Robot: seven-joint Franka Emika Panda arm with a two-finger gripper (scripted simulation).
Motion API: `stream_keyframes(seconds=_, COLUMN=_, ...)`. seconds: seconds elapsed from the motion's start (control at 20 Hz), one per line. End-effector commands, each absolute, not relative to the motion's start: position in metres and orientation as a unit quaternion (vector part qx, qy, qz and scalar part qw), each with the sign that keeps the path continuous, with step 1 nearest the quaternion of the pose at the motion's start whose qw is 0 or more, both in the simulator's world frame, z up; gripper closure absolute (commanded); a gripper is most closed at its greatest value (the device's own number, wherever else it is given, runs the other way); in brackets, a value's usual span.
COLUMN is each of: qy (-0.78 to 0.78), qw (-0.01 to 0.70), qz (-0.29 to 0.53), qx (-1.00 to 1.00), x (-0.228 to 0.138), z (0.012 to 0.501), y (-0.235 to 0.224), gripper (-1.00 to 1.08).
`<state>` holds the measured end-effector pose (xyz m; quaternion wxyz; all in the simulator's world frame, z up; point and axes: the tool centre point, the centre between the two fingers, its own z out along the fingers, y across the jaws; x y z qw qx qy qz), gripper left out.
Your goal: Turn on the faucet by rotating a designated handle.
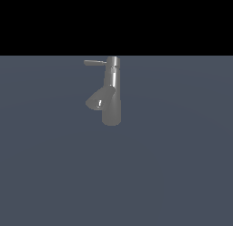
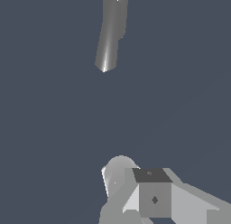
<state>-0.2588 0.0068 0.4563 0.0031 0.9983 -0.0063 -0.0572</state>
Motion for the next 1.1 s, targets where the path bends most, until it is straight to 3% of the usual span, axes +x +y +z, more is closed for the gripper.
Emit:
stream_keyframes(seconds=0.0, qy=-0.006, qw=0.003, qz=-0.057, qx=0.998, x=-0.259, z=0.456, y=0.007, gripper=1.08)
stream_keyframes(seconds=1.05, qy=-0.056, qw=0.002, qz=-0.047, qx=0.997, x=-0.240, z=0.472, y=-0.007, gripper=1.08)
